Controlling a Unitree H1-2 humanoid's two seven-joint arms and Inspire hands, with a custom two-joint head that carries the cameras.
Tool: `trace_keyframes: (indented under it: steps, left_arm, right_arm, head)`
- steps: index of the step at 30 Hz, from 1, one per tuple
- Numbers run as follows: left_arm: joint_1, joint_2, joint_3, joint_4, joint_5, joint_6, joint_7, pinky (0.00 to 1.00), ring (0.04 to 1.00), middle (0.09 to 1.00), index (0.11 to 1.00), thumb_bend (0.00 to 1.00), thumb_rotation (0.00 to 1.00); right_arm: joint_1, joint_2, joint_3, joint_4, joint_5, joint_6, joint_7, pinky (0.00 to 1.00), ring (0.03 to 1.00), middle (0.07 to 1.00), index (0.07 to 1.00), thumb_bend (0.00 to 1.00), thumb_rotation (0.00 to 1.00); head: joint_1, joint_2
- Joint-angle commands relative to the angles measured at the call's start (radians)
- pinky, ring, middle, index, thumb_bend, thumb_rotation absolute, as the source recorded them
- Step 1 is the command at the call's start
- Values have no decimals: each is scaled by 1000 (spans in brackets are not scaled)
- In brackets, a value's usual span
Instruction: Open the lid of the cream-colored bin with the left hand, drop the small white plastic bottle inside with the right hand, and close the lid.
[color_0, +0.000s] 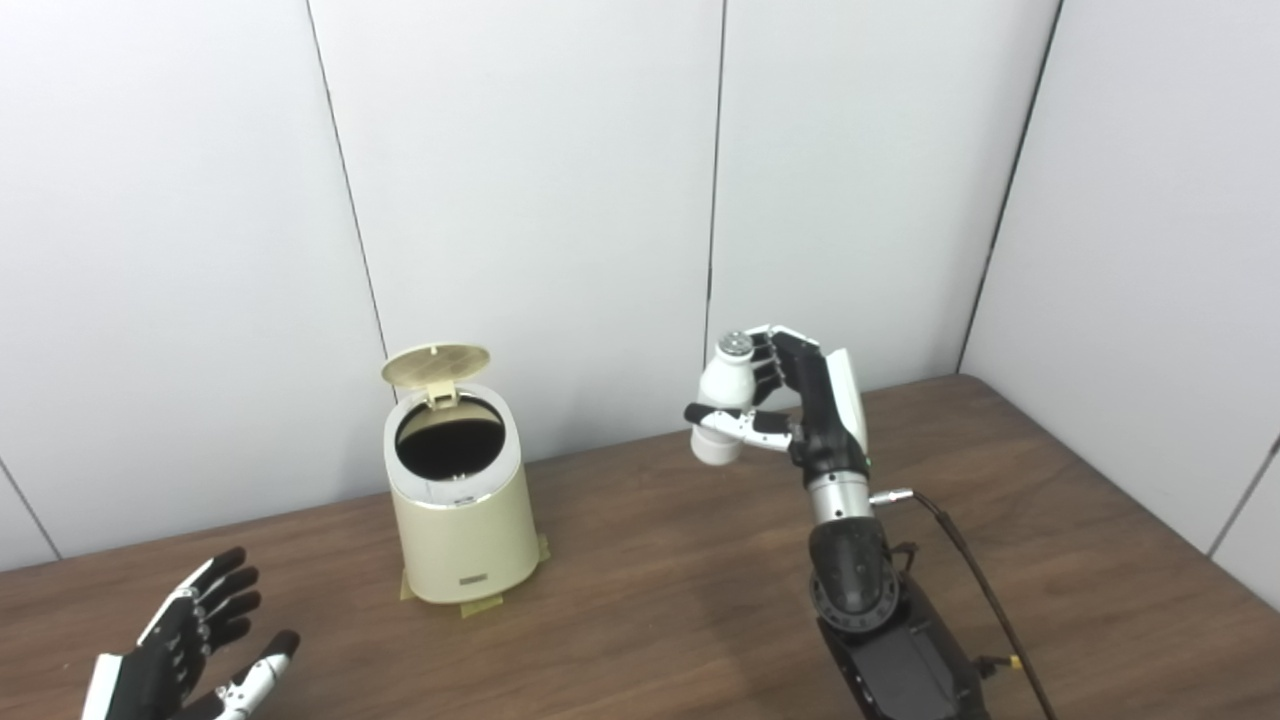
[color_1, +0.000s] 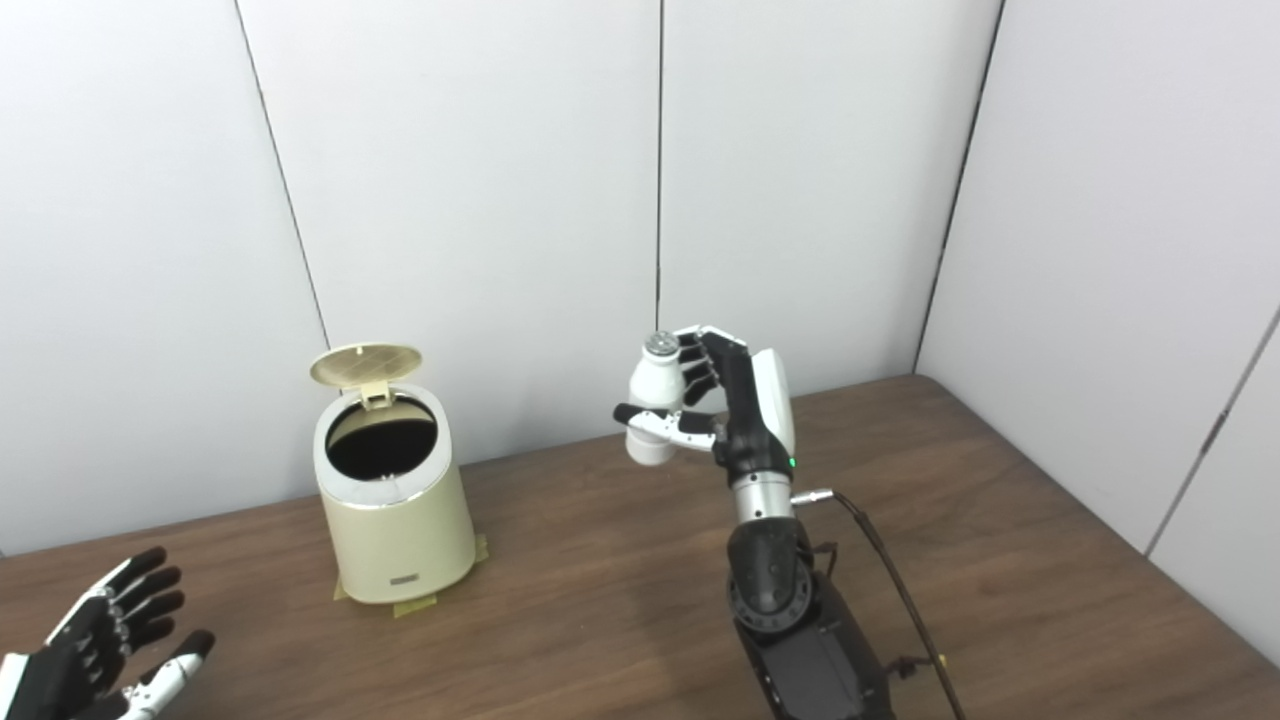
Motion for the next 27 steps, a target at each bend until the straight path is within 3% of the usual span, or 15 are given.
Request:
trace_keyframes:
  steps: [1,8,13,15,18,27]
  left_arm:
    - [-41,-1,3,5,-3,-54,9,815,806,834,881,550,0]
    - [-43,-15,-2,66,1,-93,15,770,790,820,863,625,8]
    - [-42,-28,0,107,-9,-135,13,710,776,812,854,691,92]
    - [-41,-33,0,120,-4,-147,16,709,774,807,850,715,126]
    - [-40,-40,-1,136,-5,-165,17,707,772,805,849,744,169]
    - [-39,-59,-5,160,-1,-177,25,689,756,795,838,775,191]
  right_arm:
    - [-81,-5,11,-48,-9,-8,27,357,424,490,500,521,0]
    - [-139,67,53,-81,11,-2,96,316,408,495,511,519,0]
    - [-177,111,91,-97,-19,18,124,320,397,495,527,516,0]
    - [-192,123,101,-91,-30,16,131,352,400,499,518,517,0]
    - [-212,137,108,-70,-20,-8,144,310,394,494,517,517,0]
    - [-255,159,147,-11,-33,-22,159,301,400,484,524,517,0]
  head:
    - [2,-2]
    - [82,-12]
    - [125,-16]
    - [150,-19]
    - [175,-20]
    - [216,-19]
